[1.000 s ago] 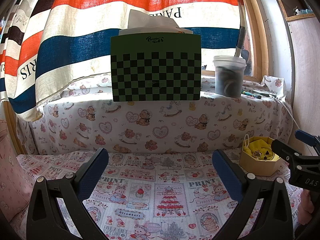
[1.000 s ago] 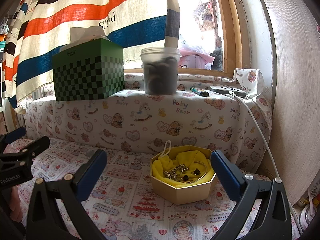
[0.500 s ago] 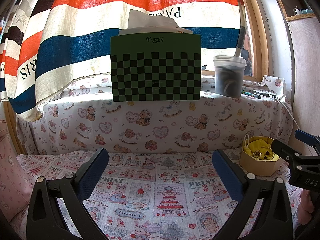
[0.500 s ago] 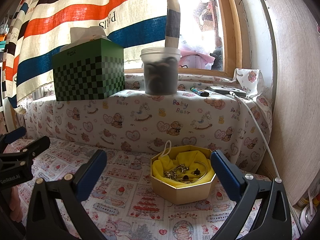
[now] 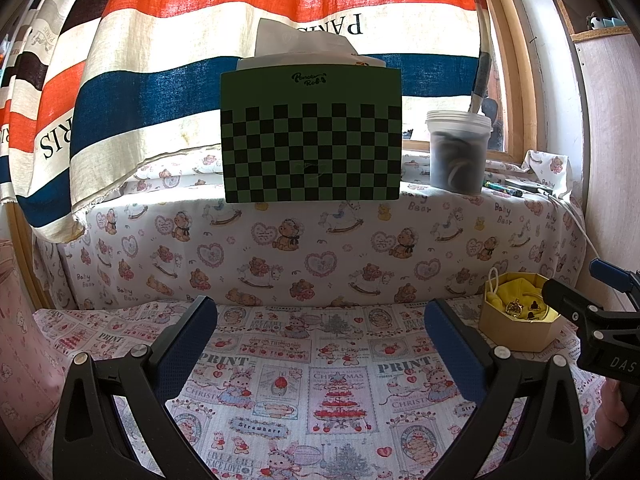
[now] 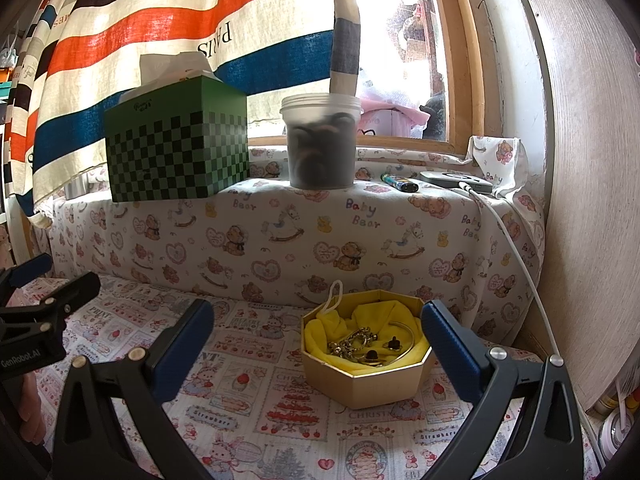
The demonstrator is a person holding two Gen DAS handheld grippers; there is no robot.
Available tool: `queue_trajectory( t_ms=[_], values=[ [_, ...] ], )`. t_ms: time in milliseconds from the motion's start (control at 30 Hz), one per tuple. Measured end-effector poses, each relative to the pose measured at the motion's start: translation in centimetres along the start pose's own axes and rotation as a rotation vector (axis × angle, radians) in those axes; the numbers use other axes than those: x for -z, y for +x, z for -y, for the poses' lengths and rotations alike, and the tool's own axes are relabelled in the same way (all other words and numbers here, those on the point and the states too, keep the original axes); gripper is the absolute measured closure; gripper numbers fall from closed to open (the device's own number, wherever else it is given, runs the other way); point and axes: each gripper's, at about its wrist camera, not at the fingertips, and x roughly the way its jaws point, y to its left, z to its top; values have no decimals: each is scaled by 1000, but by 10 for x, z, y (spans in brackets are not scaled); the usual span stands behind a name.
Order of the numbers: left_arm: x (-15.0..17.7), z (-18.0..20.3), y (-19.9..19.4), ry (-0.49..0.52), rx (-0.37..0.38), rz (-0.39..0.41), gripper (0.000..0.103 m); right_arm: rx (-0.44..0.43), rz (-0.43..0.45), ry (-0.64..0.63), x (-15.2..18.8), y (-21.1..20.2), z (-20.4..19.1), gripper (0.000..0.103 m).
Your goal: Organize jewelry
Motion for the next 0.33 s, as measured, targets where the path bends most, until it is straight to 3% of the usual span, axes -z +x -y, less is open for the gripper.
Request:
queue_trajectory(
  t_ms=[333],
  values=[
    [1,2,0,4,11,-8,0,-1,-7,0,2,1,0,0]
  ],
)
